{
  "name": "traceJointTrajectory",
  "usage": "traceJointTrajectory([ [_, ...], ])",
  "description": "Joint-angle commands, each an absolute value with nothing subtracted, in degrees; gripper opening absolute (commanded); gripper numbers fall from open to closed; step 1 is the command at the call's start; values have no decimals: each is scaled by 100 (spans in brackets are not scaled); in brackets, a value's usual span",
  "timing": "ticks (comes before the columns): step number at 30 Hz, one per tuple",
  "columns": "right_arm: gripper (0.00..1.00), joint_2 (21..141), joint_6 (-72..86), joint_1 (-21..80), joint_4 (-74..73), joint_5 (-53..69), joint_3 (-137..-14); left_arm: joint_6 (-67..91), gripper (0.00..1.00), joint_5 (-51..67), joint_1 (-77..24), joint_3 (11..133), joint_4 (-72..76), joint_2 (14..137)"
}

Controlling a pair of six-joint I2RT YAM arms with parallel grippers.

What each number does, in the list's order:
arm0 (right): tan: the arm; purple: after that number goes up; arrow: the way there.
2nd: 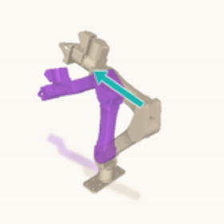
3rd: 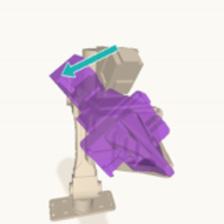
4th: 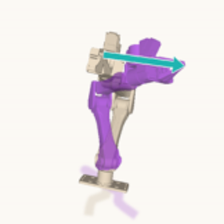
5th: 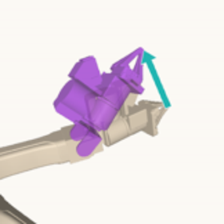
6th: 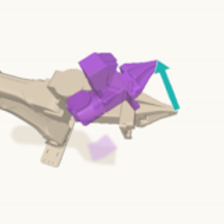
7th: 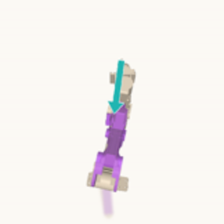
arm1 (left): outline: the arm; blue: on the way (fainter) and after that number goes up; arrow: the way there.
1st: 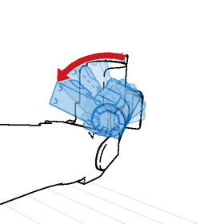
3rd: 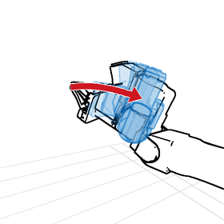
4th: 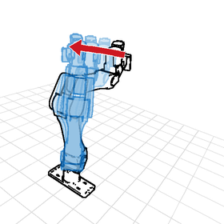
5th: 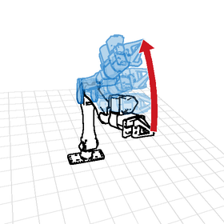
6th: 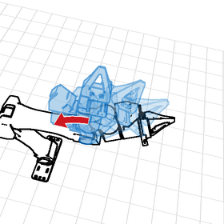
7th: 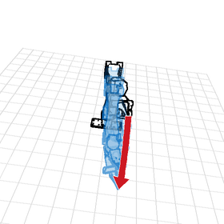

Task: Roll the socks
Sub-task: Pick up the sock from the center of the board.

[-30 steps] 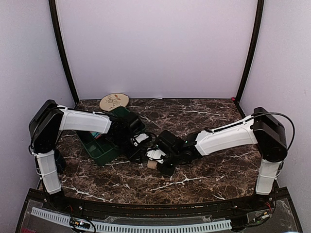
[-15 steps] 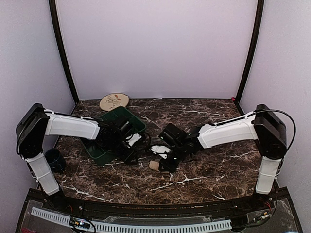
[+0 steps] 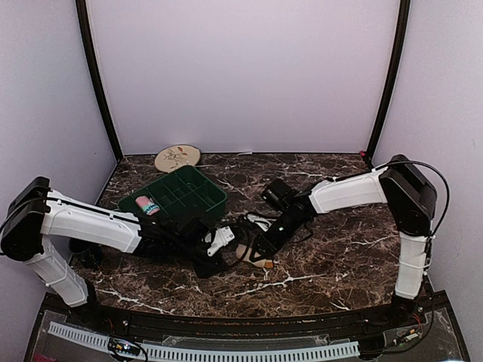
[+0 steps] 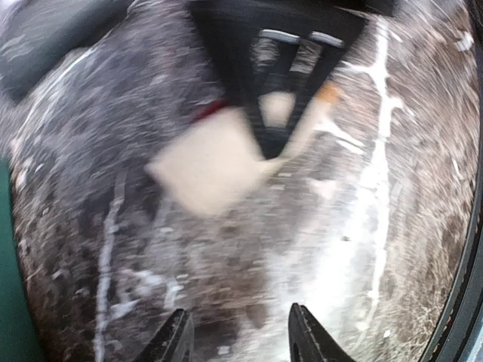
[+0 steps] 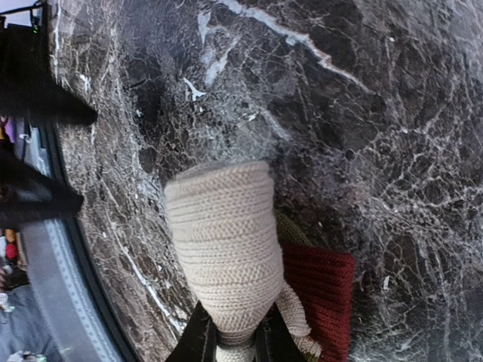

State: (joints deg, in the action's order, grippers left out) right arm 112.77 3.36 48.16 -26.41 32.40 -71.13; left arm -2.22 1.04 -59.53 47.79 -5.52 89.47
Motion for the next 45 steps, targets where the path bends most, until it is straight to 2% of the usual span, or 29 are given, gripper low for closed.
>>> traceJointTrajectory([
  [1, 0, 11662, 551, 4646, -3067, 3656, -7022, -834, 48, -796, -6425, 4523, 323, 9004],
  [8, 0, 11884, 521, 4613, -3159, 3823, -7001, -1694, 56, -1907, -6870, 4553, 1121, 9419],
  [13, 0, 11975, 476, 4598, -3266, 3861, -7043, -2497, 57, -2460, -6917, 4608, 1641, 9809],
  [22, 0, 12114, 292, 4514, -3496, 3963, -7186, -3705, 57, -2546, -6943, 4551, 2393, 10145],
  [36, 0, 12336, 229, 4323, -3580, 4399, -7345, -4308, 56, -2156, -7096, 4702, 2277, 10463],
  [45, 0, 12417, 270, 4312, -3562, 4778, -7309, -4563, 57, -2354, -7097, 4992, 2349, 10949],
])
